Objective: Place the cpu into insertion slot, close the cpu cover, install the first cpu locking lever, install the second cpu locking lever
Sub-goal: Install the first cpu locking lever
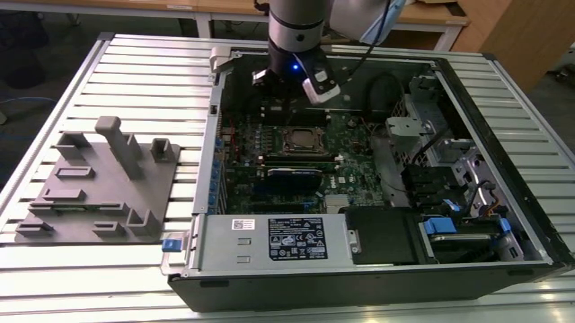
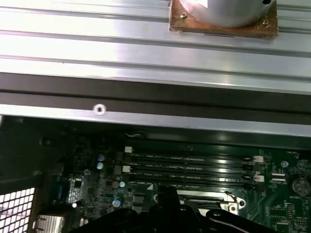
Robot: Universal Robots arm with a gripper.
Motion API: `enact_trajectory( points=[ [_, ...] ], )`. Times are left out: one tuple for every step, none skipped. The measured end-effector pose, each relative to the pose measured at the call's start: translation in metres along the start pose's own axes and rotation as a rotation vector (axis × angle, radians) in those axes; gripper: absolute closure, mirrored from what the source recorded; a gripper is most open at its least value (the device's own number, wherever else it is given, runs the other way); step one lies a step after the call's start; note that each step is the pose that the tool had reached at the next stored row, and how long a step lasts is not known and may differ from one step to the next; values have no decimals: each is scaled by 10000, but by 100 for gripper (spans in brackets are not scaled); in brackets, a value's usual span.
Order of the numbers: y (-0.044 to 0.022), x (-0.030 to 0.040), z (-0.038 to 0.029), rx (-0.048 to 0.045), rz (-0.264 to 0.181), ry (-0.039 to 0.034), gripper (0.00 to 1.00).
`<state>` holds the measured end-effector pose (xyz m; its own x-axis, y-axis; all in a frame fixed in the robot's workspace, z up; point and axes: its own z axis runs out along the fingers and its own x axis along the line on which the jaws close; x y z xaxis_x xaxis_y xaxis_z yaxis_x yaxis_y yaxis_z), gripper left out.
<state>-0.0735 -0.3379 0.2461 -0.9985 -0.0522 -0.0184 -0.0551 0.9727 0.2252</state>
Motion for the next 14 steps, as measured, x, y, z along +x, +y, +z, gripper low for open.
enact_trajectory(
  points=[
    [-2, -31, 0, 0, 0, 0, 90],
    [-3, -64, 1, -1, -1, 0, 90],
    [-5, -86, 1, 0, -1, 1, 90],
    [-5, -87, 0, 0, -1, 2, 90],
    [-5, -87, 1, 0, 0, 0, 90],
    [-5, -86, 1, -1, -1, -7, 90],
    [-5, -86, 1, -6, -6, -27, 90],
    [-6, -85, 4, -9, -17, -75, 90],
    [-8, -85, 7, -7, -34, -149, 90],
    [-10, -85, 11, -6, -53, -228, 90],
    [-11, -85, 14, -5, -74, -320, 90],
    [-13, -84, 18, -5, -94, -406, 90],
    [-14, -84, 21, -4, -115, -494, 90],
    [-15, -83, 24, -1, -136, -582, 90]
  ],
)
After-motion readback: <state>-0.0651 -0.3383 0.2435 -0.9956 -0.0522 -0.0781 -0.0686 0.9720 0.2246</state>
